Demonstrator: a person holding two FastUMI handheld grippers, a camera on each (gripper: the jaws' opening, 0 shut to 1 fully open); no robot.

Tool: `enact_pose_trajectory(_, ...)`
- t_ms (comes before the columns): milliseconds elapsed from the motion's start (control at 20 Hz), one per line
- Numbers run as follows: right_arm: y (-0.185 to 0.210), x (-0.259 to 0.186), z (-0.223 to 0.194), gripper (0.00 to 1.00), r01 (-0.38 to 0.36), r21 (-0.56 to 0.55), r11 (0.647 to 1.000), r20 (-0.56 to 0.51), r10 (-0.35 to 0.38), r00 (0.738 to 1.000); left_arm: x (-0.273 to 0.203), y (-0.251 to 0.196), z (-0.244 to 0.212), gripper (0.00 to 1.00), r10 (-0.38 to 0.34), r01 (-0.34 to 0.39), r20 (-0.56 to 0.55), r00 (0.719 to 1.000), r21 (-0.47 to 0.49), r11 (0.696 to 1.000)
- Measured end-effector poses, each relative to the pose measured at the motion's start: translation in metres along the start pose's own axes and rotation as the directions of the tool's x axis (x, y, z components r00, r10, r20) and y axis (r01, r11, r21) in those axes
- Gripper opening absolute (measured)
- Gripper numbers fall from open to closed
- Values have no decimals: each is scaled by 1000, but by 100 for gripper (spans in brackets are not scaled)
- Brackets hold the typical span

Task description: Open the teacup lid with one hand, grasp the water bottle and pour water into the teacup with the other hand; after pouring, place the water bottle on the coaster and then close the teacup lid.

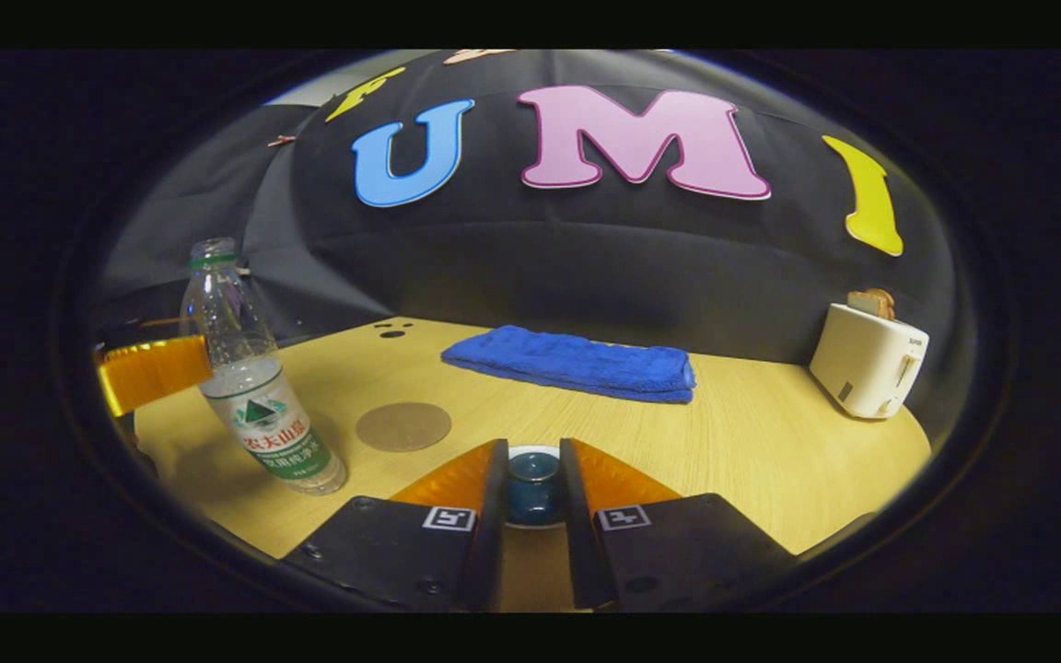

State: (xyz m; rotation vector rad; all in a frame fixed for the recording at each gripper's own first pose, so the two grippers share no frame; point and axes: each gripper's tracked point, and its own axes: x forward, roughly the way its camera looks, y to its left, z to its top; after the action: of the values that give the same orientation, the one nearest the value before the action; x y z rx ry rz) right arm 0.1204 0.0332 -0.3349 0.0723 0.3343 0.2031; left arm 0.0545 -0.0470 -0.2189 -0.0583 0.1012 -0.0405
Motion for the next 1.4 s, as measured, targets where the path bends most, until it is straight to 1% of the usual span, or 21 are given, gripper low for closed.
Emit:
enact_pose_trajectory(50,0,0,1,30,0,0,1000,3,0,1000,1,-1,-1,95,-2,2,-4,1000,-6,1000)
enact_pose_trajectory(100,0,-1,4,30,1,-2,1000,11,-1,1000,2,-1,-3,95,-4,4,-10,1000,-12,1000)
enact_pose_trajectory(150,-1,-2,10,30,2,-5,1000,27,-1,1000,4,-1,-5,98,-4,4,-15,1000,-13,1000)
enact_pose_trajectory(200,-2,-3,16,30,3,-8,1000,47,-3,999,6,-1,-10,95,-4,3,-22,1000,-13,1000)
enact_pose_trajectory(350,-6,-7,32,30,17,-6,1000,80,-16,997,10,-2,-24,95,-6,6,-45,999,-4,1000)
enact_pose_trajectory(400,-8,-11,37,35,23,-4,1000,95,-22,995,13,-2,-31,95,-8,8,-61,998,-1,1000)
enact_pose_trajectory(450,-12,-15,42,30,29,-4,1000,107,-28,994,14,-3,-37,95,-7,7,-73,997,-3,1000)
enact_pose_trajectory(500,-17,-19,46,30,36,-4,999,118,-36,992,16,-4,-42,95,-9,8,-85,996,-8,1000)
enact_pose_trajectory(650,-38,-35,57,30,81,-6,997,143,-80,987,20,-5,-57,95,2,-3,-117,993,-8,1000)
enact_pose_trajectory(700,-47,-41,59,25,99,-7,995,149,-97,984,22,-2,-61,95,14,-14,-129,992,-4,1000)
enact_pose_trajectory(750,-56,-46,59,30,117,-7,993,150,-115,982,24,-1,-65,95,21,-22,-143,990,-5,1000)
enact_pose_trajectory(900,-81,-62,52,30,167,-8,986,139,-165,977,29,1,-69,95,29,-32,-152,988,-19,999)
enact_pose_trajectory(950,-90,-67,48,35,184,-9,983,130,-181,975,30,0,-71,95,29,-32,-155,987,-18,999)
enact_pose_trajectory(1000,-97,-71,43,30,197,-6,980,125,-194,973,34,2,-71,95,49,-51,-158,986,-9,999)
enact_pose_trajectory(1050,-102,-75,41,30,207,-2,978,121,-205,971,33,3,-71,86,55,-56,-156,986,-2,998)
enact_pose_trajectory(1100,-107,-79,39,30,218,-1,976,118,-216,969,35,2,-69,80,57,-56,-157,986,10,998)
enact_pose_trajectory(1250,-117,-87,36,30,237,1,971,116,-236,965,35,6,-67,78,85,-70,-167,982,95,993)
enact_pose_trajectory(1350,-122,-90,36,30,248,-4,969,115,-245,963,36,14,-60,77,125,-88,-173,977,207,974)
enact_pose_trajectory(1400,-126,-92,35,30,253,-6,968,117,-250,961,39,22,-57,77,165,-109,-183,969,283,953)
